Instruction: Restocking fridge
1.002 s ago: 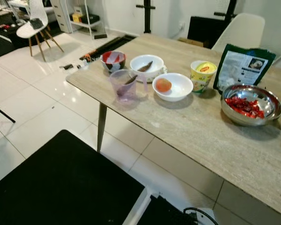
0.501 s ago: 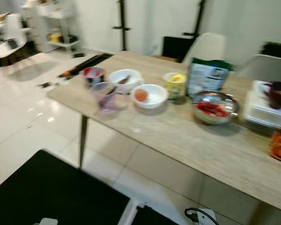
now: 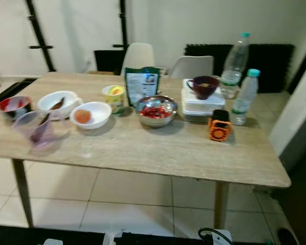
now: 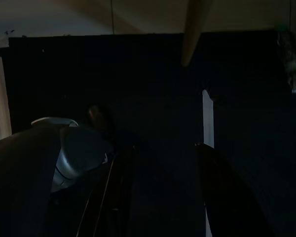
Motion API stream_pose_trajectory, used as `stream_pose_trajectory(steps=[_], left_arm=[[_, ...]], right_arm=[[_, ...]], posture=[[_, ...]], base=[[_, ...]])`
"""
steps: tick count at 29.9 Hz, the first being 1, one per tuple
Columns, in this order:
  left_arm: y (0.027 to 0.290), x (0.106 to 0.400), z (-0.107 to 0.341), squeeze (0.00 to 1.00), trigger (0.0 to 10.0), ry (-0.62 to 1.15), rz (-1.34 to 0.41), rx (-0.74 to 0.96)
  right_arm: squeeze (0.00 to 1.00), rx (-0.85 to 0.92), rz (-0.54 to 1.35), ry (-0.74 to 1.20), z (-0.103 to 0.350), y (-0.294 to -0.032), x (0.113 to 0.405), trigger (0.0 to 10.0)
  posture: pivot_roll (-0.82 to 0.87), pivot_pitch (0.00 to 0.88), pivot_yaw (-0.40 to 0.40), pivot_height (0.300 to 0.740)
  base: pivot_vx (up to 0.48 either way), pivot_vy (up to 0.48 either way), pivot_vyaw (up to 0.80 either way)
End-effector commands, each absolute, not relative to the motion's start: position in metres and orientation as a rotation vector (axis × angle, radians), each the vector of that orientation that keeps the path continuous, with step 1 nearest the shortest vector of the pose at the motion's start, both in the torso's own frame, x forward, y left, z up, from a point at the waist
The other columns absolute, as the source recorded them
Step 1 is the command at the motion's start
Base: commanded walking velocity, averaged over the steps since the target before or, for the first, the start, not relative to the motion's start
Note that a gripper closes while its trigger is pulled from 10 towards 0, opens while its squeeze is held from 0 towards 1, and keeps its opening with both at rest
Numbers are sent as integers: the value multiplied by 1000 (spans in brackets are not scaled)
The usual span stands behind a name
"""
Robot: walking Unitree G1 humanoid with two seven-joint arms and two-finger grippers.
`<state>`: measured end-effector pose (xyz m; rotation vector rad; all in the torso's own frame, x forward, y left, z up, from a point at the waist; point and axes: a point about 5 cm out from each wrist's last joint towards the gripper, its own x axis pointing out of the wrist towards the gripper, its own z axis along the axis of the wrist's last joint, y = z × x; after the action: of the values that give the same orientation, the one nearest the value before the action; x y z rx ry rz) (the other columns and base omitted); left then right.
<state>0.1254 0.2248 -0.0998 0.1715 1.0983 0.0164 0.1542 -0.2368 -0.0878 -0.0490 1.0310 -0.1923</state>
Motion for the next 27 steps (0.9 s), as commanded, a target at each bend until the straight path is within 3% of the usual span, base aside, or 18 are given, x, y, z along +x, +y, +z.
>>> stream_pose_trajectory(steps=[1,7,27], left_arm=[[229,119,-101,0,10000,1125,31,180],[223,120,-102,0,10000,1121,17,172],[211,118,-105,0,10000,1138,-66,203]], right_arm=[[0,-51,-180,1040,-88,-235,155,10000],[0,-44,-179,1042,-89,-234,154,10000],[0,-72,-165,1048,-89,-238,152,10000]], posture=[[21,0,50,740],[14,0,53,740],[-5,0,43,740]], base=[[0,0,-788],[0,0,-641],[0,0,0]])
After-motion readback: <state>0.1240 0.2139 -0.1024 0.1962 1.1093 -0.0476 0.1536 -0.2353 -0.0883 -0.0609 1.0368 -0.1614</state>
